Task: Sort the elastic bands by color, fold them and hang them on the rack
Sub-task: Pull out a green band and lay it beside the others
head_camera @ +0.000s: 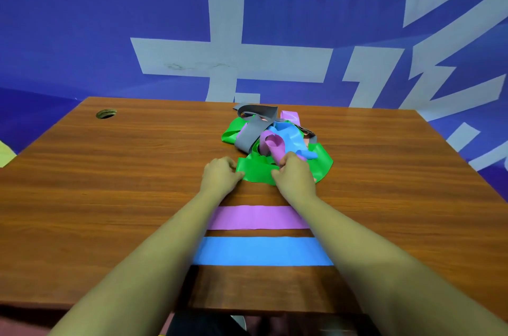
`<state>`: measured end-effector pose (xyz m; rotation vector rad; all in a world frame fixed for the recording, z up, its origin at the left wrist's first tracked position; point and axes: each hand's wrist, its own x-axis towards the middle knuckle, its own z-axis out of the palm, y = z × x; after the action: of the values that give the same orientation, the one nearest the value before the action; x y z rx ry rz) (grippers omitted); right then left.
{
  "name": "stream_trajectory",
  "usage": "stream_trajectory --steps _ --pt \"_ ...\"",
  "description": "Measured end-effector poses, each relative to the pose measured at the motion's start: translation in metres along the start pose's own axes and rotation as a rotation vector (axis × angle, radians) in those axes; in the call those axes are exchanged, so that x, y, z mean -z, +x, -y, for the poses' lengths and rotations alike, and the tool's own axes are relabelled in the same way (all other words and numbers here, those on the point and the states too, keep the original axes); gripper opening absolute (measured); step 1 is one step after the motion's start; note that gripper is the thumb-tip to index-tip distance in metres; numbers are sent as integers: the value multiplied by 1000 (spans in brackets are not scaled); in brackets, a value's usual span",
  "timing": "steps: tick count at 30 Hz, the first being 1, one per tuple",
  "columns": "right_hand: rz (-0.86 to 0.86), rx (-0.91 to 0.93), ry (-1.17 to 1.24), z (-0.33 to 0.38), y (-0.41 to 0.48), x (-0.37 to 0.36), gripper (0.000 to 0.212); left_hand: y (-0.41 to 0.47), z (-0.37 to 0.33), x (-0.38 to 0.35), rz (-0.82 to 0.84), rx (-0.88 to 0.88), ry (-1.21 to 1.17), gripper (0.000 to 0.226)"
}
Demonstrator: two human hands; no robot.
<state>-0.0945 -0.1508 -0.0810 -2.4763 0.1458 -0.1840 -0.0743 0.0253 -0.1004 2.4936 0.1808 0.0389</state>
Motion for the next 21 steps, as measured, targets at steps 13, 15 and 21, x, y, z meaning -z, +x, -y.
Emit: stream_trajectory --steps 13,15,21 --pt "2 117 469 36 1 70 14 -18 -28 53 -214 -230 -378 5" --pt "-14 147 520 51 -2 90 22 -23 -38 71 -240 -283 -407 4" --pt "-69 168 637 90 -18 141 17 -51 -63 105 -183 -369 -465 12"
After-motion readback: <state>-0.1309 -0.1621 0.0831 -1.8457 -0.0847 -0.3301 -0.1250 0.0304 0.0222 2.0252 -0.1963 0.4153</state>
